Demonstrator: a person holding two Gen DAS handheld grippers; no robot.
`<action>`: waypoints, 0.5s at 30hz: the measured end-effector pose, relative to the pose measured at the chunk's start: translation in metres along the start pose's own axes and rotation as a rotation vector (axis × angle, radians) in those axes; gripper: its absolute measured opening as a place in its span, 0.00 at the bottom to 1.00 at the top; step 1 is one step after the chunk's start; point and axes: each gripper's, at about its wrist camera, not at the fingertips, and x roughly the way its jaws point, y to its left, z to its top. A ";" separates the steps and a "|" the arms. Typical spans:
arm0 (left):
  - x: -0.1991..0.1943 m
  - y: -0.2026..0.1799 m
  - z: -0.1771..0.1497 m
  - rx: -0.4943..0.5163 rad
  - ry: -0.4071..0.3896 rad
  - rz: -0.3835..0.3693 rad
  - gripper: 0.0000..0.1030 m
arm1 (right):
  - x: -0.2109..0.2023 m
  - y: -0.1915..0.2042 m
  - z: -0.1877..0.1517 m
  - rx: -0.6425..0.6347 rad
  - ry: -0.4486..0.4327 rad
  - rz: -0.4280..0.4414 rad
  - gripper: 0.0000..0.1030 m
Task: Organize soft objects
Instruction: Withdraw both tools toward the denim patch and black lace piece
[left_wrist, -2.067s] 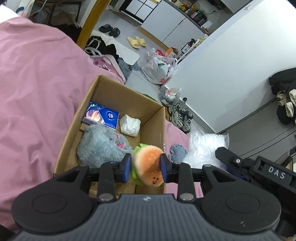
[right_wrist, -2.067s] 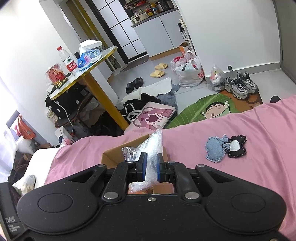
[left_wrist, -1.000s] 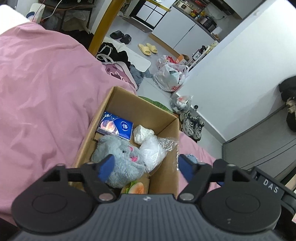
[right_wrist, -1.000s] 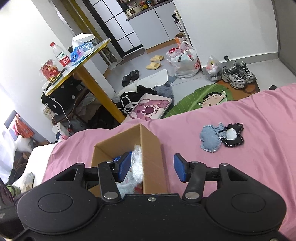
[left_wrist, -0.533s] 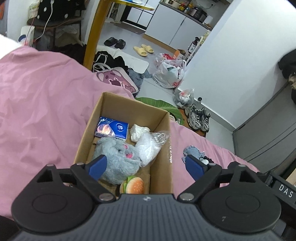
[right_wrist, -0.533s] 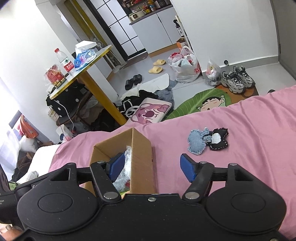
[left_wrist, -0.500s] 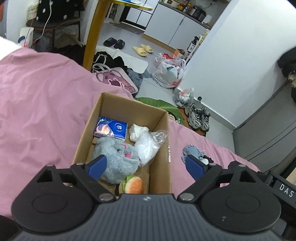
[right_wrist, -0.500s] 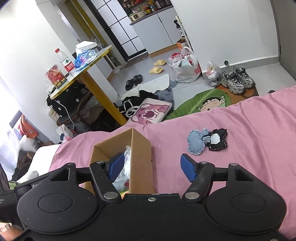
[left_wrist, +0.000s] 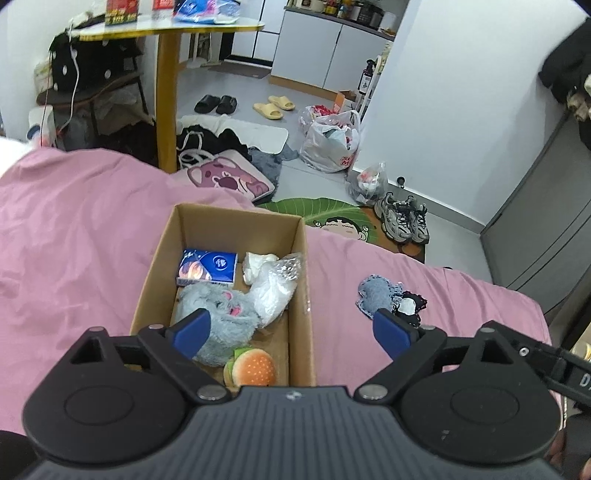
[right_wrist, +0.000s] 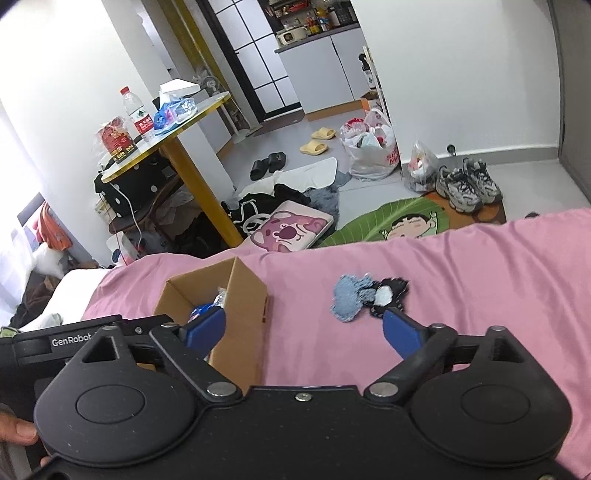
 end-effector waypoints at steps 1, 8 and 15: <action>-0.001 -0.003 0.000 0.005 -0.004 -0.003 0.96 | -0.002 -0.003 0.002 -0.008 -0.003 0.002 0.93; -0.001 -0.030 -0.001 0.035 -0.008 -0.005 1.00 | -0.009 -0.026 0.006 0.005 -0.011 0.023 0.97; 0.001 -0.049 -0.004 0.032 -0.029 0.020 1.00 | -0.002 -0.048 0.007 0.038 0.005 0.038 0.98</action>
